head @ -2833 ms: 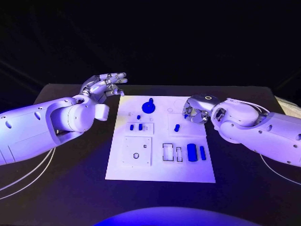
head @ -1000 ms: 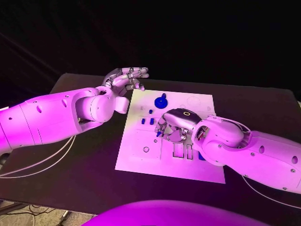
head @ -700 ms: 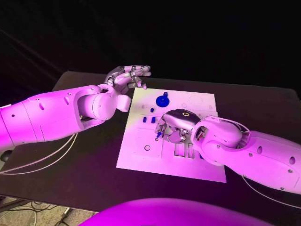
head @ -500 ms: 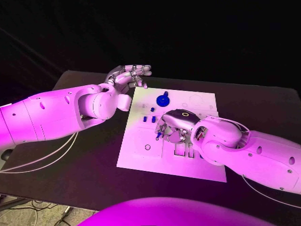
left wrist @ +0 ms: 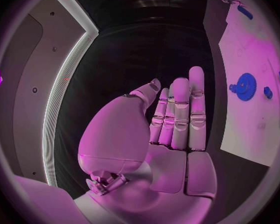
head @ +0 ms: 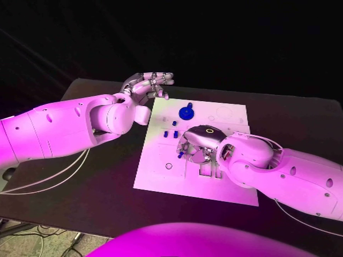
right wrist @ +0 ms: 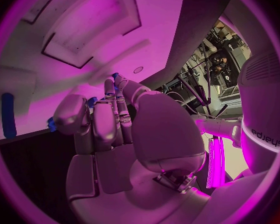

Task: Assemble the parts on the task board

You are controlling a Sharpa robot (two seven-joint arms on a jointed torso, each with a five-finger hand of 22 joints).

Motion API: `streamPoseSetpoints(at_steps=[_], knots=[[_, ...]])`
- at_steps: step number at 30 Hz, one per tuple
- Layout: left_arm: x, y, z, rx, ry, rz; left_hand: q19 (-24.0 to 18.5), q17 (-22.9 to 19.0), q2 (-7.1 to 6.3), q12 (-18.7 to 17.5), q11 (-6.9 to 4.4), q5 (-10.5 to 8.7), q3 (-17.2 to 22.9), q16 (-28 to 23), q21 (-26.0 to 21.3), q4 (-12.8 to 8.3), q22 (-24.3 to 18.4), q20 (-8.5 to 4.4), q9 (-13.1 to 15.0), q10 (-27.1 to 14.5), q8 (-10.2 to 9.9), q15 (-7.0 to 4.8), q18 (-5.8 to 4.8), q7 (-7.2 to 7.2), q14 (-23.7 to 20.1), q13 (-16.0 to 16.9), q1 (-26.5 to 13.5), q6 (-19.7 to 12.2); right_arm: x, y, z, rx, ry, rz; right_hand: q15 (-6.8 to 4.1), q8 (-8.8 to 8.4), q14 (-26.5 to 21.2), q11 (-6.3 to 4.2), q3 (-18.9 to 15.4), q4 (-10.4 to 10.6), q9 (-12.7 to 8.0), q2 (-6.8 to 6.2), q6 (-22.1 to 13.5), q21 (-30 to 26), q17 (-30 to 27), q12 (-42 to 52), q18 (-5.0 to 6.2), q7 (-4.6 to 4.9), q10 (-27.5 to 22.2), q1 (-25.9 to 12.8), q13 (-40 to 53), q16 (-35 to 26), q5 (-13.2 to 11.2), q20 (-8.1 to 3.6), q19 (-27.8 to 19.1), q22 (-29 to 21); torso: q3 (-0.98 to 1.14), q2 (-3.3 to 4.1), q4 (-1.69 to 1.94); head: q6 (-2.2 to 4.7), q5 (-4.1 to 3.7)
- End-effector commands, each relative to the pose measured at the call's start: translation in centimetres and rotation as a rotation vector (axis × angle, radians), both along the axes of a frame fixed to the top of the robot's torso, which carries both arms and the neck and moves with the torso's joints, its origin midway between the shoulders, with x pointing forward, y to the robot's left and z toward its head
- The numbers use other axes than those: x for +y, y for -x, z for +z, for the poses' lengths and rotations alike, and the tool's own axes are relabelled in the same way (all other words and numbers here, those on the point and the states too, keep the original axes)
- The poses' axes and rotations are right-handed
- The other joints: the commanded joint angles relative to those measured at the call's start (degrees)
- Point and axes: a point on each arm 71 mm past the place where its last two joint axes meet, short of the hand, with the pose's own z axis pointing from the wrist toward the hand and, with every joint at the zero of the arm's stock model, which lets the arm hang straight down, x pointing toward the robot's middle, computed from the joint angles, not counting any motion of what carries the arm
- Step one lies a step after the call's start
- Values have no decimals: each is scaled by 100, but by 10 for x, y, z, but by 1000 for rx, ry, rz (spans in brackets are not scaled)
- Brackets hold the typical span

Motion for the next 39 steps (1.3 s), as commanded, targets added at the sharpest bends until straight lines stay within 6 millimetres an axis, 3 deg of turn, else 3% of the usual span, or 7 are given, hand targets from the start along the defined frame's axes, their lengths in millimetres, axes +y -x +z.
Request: streamPoseSetpoints(at_steps=[1,20,22,24,26,28,39], knots=[[-2,0,1,-13,4,-21,10,-6,-5,26,-14,26,8,-37,-38,-39,-5,2,-10,-44,37,6,65,9,-37,6,46,-38,1,1,-3,-7,38,9,-18,19,206,9,7,4,53,32,33,5,3,-25,-13,-1,36,-55,7,17,14,1,29,-5,-4,1,0,-2,8],[-2,1,1,-5,4,-27,7,-15,-7,41,-10,26,3,-40,-51,-48,-13,5,-13,-56,45,9,64,12,-48,7,54,-48,6,1,-11,-2,98,5,3,-31,199,37,-75,26,58,-30,-49,-18,-18,-118,-7,22,-32,-151,-1,12,60,13,3,-50,-4,-1,0,-28,43],[-2,1,1,-5,4,-28,7,-15,-7,41,-10,26,3,-40,-51,-48,-13,5,-13,-56,45,9,64,12,-48,7,54,-48,5,0,-12,-2,97,-1,58,-148,196,104,-141,64,18,-115,-249,-41,-20,-239,-6,104,-215,-251,-31,16,135,39,-18,-88,-3,0,-1,-30,43],[-2,1,1,-4,4,-28,7,-15,-7,41,-10,26,3,-40,-51,-48,-13,5,-13,-56,45,9,64,12,-48,7,54,-48,4,-1,-12,-2,92,-11,204,-423,177,269,-283,129,-95,-281,-747,-191,-75,-431,22,323,-620,-413,-62,-19,202,118,-129,-335,-4,-2,-4,-31,44],[-2,1,1,-4,4,-29,7,-15,-7,41,-10,26,3,-40,-51,-48,-13,5,-13,-56,45,9,64,12,-48,7,54,-48,3,-2,-12,-5,85,-20,272,-466,132,385,-447,126,-190,-403,-1158,-403,-170,-527,76,413,-932,-450,-59,-88,189,203,-276,-679,-5,-3,-5,-31,46],[-2,1,0,-1,5,-33,6,-18,-10,44,-7,25,-2,-40,-55,-48,-15,6,-14,-61,47,11,64,15,-52,7,49,-51,2,-3,-11,-12,74,-31,339,-459,78,439,-634,136,-232,-388,-1505,-563,-245,-542,131,470,-1237,-420,-31,-136,184,282,-378,-913,0,-4,-3,-34,53],[0,-1,-1,9,3,-37,2,-28,-21,54,1,25,-23,-42,-68,-43,-24,10,-19,-83,49,18,62,24,-62,5,31,-70,-7,-3,-3,-71,-23,-50,276,-288,93,375,-1061,120,-159,-270,-1394,-591,-230,-135,144,350,-1427,-253,22,-55,294,277,-316,-946,-2,-2,18,-3,43]])
